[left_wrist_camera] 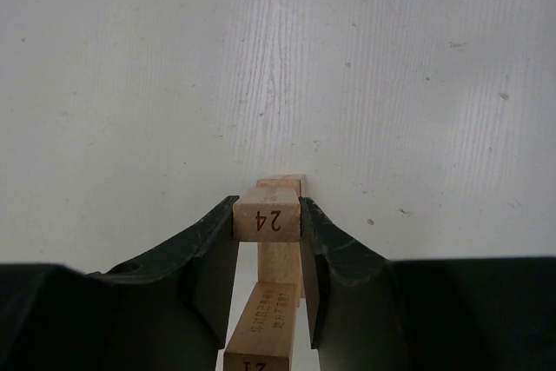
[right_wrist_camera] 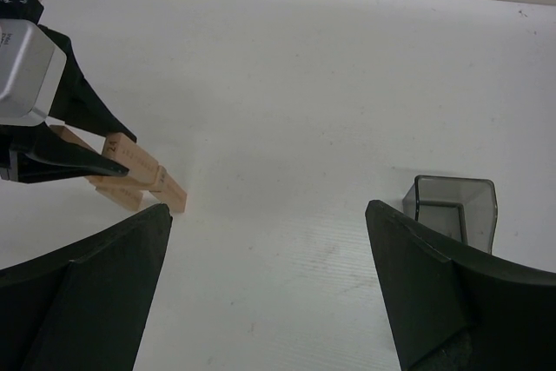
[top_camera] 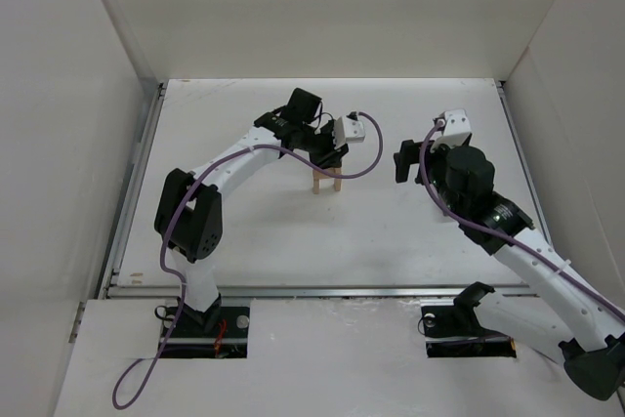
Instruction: Build the wood block tower
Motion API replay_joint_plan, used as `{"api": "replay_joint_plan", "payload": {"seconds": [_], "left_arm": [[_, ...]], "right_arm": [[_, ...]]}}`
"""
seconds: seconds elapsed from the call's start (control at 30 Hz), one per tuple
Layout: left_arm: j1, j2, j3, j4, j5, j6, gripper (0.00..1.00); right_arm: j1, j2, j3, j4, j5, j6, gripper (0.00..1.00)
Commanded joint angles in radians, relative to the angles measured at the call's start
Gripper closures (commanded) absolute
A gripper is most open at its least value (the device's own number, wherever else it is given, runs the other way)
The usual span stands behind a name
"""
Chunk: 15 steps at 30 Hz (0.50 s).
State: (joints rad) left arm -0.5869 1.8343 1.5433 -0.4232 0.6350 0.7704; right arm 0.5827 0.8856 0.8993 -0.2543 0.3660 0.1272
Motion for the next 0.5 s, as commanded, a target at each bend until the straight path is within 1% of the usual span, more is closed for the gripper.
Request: {"api": "replay_joint_plan", "payload": {"seconds": [0.0, 0.03, 0.07, 0.17, 0.2, 0.3, 0.33, 0.47], "left_arm": [[0.007, -0.006, 0.012, -0.019, 0.017, 0.027, 0.7], [0.007, -0.006, 0.012, -0.019, 0.017, 0.027, 0.68], [0.007, -0.006, 0.012, -0.019, 0.017, 0.027, 0.62], [0.007, -0.006, 0.012, -0.019, 0.017, 0.027, 0.55], [0.007, -0.006, 0.012, -0.019, 0.017, 0.027, 0.51], [0.007, -0.006, 0.012, -0.019, 0.017, 0.027, 0.48], [0.016, -0.006, 0.012, -0.019, 0.017, 0.027, 0.44], [0.016, -0.006, 0.021, -0.019, 0.017, 0.018, 0.42]], "right_arm": [[-0.004, 0.0, 0.015, 0.036, -0.007, -0.011, 0.01], [-0.004, 0.0, 0.015, 0.036, -0.007, -0.011, 0.01], [-0.004, 0.0, 0.015, 0.036, -0.007, -0.011, 0.01], [-0.004, 0.0, 0.015, 0.036, -0.007, -0.011, 0.01], [-0.004, 0.0, 0.015, 0.036, -0.007, -0.011, 0.01], [-0.004, 0.0, 0.015, 0.036, -0.007, -0.011, 0.01], [-0.004, 0.0, 0.015, 0.036, -0.007, -0.011, 0.01], [-0.004, 0.0, 0.015, 0.036, -0.007, -0.011, 0.01]]}}
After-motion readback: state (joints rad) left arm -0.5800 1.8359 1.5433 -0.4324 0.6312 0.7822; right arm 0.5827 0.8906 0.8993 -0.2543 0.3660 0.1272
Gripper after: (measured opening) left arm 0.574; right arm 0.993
